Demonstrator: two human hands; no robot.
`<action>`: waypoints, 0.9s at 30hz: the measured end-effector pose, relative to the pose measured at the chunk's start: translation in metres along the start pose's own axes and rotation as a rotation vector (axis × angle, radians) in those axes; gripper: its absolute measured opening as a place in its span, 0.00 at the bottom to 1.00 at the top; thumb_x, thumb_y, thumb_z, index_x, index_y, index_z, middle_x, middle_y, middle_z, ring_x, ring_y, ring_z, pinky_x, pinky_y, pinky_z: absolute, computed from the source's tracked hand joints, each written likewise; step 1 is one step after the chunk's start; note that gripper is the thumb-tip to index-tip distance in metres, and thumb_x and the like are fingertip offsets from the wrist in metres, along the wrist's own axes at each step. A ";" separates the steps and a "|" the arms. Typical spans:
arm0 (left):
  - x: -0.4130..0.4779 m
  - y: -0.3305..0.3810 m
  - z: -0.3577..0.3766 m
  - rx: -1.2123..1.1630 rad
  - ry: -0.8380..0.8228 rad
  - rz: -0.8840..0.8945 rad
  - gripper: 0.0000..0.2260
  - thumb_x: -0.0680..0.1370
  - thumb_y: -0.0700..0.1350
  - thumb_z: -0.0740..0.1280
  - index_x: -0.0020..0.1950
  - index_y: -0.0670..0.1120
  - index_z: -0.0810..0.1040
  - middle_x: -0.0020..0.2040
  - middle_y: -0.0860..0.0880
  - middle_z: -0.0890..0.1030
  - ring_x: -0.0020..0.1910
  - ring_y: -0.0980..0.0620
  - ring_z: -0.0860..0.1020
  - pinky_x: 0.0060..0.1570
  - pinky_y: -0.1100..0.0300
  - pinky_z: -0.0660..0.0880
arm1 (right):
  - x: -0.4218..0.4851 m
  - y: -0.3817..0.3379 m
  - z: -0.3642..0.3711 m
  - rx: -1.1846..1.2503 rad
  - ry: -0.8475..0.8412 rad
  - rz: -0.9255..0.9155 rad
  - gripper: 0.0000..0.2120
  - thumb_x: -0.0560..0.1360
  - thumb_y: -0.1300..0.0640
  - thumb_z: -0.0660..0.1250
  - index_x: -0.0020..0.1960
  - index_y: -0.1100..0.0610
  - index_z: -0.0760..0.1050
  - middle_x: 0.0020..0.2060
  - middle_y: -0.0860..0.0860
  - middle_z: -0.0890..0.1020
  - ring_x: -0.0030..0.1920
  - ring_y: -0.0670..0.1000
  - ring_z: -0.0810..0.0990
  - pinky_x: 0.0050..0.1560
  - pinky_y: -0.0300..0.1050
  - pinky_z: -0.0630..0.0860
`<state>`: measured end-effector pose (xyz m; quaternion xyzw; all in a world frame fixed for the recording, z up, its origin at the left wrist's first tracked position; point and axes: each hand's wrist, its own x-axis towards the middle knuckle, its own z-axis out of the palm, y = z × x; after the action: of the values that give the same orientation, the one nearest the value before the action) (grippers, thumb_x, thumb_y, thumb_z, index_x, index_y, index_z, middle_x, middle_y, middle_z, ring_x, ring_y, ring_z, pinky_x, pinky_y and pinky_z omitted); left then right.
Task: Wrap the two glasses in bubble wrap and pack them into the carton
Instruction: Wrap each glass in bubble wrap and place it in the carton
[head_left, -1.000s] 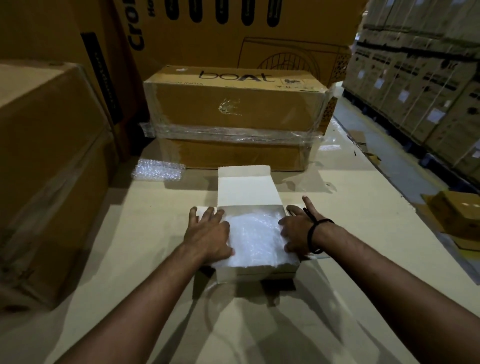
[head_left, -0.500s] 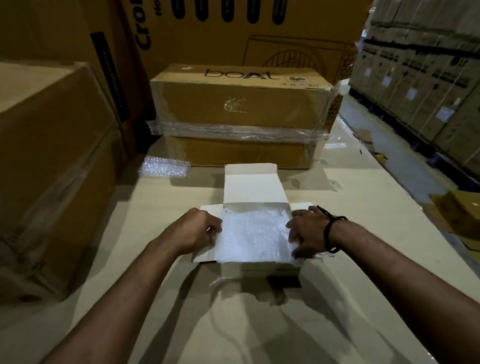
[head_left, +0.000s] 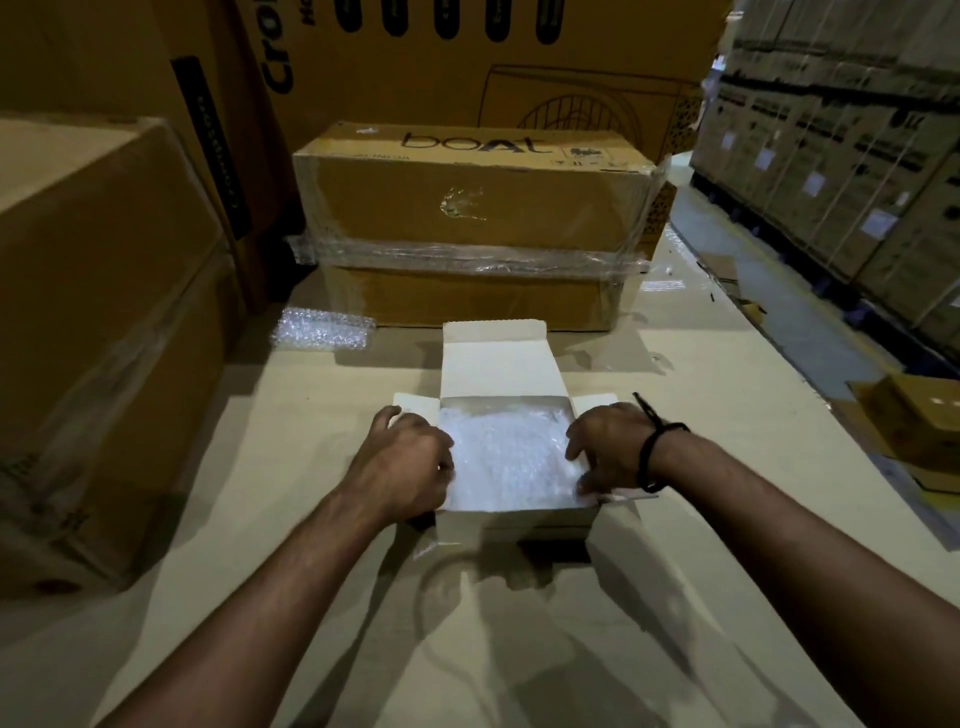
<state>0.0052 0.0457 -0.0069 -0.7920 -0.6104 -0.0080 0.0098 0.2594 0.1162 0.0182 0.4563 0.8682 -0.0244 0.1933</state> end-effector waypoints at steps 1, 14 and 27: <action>0.000 0.001 -0.001 -0.034 0.015 0.000 0.11 0.77 0.54 0.63 0.50 0.54 0.85 0.59 0.59 0.80 0.63 0.54 0.71 0.69 0.50 0.51 | -0.001 0.002 -0.002 0.028 0.011 0.003 0.26 0.68 0.36 0.70 0.61 0.46 0.76 0.57 0.45 0.79 0.62 0.50 0.74 0.63 0.47 0.67; 0.013 0.034 -0.004 0.062 -0.156 -0.094 0.11 0.72 0.54 0.65 0.43 0.49 0.83 0.44 0.52 0.77 0.57 0.45 0.69 0.62 0.46 0.56 | 0.007 -0.026 0.018 -0.226 0.031 0.054 0.19 0.71 0.40 0.65 0.57 0.48 0.76 0.59 0.50 0.76 0.69 0.53 0.65 0.72 0.66 0.42; 0.017 0.050 0.005 0.158 -0.126 -0.199 0.31 0.69 0.74 0.61 0.56 0.51 0.81 0.58 0.50 0.80 0.65 0.43 0.67 0.67 0.42 0.56 | 0.005 -0.039 0.020 -0.069 0.077 0.168 0.39 0.66 0.27 0.62 0.67 0.51 0.67 0.71 0.54 0.66 0.75 0.56 0.55 0.71 0.66 0.35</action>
<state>0.0576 0.0499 -0.0119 -0.7231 -0.6843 0.0888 0.0331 0.2323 0.0929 -0.0076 0.5214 0.8339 0.0391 0.1769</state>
